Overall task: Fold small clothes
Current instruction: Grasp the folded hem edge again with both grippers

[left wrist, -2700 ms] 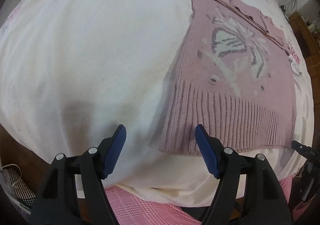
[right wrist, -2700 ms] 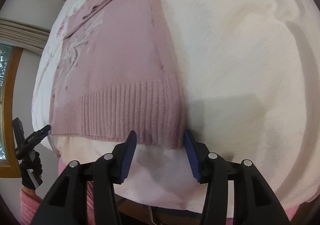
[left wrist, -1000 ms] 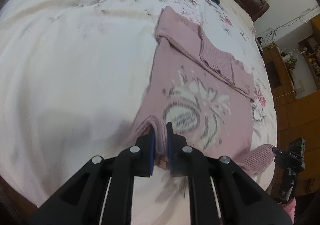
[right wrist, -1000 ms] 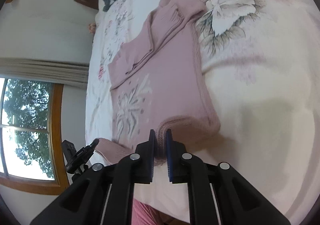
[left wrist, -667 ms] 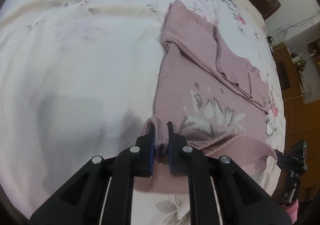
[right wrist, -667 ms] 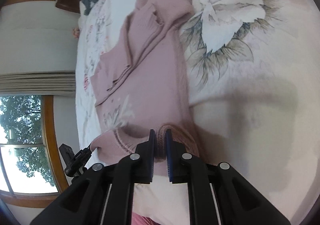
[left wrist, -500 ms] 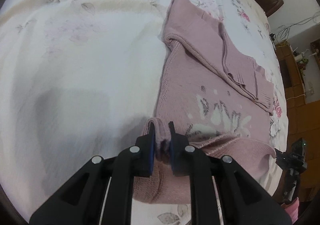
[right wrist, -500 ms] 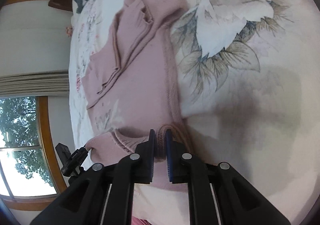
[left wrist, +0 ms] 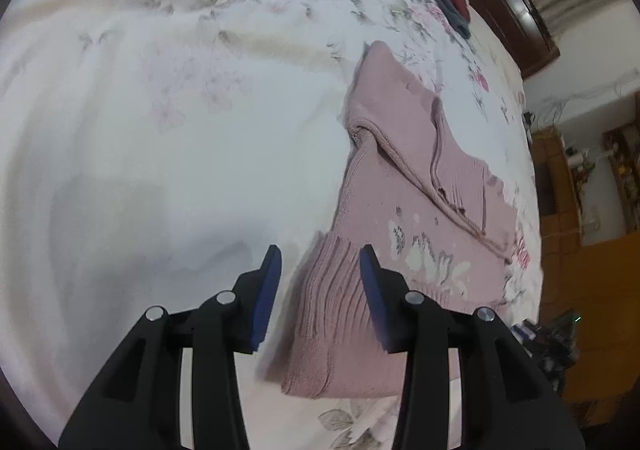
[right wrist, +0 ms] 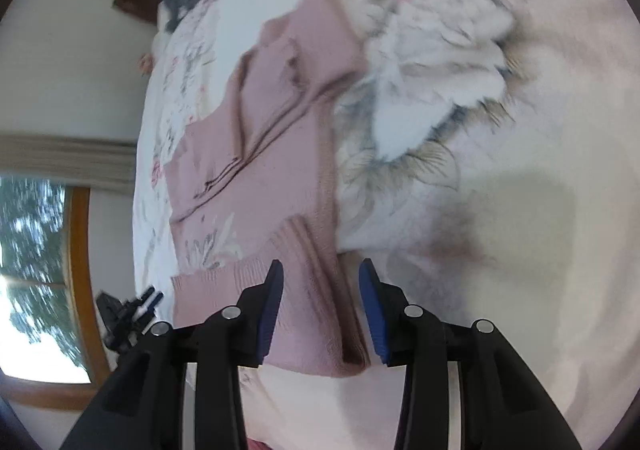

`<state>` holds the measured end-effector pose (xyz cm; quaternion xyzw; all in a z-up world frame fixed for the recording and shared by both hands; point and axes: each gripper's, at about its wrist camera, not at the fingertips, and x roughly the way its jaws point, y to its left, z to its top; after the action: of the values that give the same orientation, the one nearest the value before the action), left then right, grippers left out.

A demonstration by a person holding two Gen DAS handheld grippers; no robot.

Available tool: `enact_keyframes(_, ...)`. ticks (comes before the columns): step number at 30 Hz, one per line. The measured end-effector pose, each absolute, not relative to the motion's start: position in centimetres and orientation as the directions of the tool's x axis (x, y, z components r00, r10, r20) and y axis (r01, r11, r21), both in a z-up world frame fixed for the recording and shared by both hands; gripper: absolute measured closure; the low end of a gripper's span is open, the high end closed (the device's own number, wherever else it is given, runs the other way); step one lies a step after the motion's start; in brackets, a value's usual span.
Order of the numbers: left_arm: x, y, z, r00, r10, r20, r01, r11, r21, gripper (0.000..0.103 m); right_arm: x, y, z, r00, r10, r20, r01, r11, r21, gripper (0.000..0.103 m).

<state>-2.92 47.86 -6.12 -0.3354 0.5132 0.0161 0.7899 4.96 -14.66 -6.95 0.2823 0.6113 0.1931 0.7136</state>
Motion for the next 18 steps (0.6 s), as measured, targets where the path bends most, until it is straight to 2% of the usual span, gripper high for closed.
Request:
enact_keyframes(4, -2.0, 45.5, -6.3, 0.42, -0.276, -0.865, -0.272, 0.87, -0.41, 0.053, 4.5, -11.9, -5.2, 0.189, 0.566, -0.803, -0.081, 0.823, 0.562, 0.062)
enact_keyframes(10, -0.6, 43.1, -8.5, 0.35, -0.219, -0.911, -0.192, 0.935, -0.298, 0.049, 4.5, -7.4, -4.8, 0.193, 0.459, -0.867, -0.278, 0.873, 0.4, 0.058)
enact_keyframes(18, 0.6, 41.5, -9.4, 0.348, -0.175, -0.921, -0.148, 0.96, -0.238, 0.051, 6.0, -4.1, -7.2, 0.178, 0.347, -0.921, -0.372, 0.89, 0.263, 0.057)
